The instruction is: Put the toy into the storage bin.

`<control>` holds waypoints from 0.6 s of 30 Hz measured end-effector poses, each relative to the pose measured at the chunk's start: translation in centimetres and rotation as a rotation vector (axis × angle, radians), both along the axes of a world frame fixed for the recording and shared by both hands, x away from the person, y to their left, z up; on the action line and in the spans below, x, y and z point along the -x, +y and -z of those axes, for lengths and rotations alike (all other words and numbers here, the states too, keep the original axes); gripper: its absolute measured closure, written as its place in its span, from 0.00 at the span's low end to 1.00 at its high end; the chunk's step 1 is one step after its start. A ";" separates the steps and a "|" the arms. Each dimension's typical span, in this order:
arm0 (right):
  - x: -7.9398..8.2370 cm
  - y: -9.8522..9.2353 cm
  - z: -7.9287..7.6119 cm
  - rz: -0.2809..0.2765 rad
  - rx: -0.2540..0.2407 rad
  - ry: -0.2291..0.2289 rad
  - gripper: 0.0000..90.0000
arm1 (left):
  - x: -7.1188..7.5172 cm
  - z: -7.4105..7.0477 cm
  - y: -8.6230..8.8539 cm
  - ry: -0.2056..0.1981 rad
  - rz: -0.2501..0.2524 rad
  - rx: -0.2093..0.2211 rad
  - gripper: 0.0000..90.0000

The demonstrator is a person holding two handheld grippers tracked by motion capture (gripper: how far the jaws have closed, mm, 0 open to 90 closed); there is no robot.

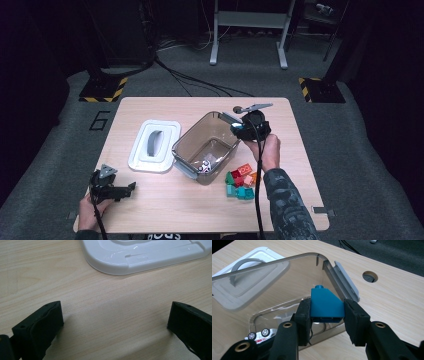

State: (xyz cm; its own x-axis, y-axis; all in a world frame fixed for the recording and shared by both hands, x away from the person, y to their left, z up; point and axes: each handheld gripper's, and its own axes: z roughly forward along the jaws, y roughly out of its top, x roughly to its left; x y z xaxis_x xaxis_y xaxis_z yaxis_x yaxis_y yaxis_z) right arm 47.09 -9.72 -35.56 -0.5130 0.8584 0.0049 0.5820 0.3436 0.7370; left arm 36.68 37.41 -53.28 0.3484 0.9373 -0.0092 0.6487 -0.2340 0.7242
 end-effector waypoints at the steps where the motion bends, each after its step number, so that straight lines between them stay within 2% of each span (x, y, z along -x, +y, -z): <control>1: -0.2 0.3 0.2 -0.007 0.008 0.005 0.66 | 0.0 0.0 0.0 0.000 -0.002 0.000 0.00; 13: -0.7 1.2 1.3 -0.010 0.060 0.053 0.66 | 0.0 0.0 0.0 -0.002 -0.001 0.004 0.00; 18: -0.8 1.1 1.4 -0.007 0.082 0.055 0.66 | 0.0 0.0 0.0 -0.002 -0.002 0.004 0.00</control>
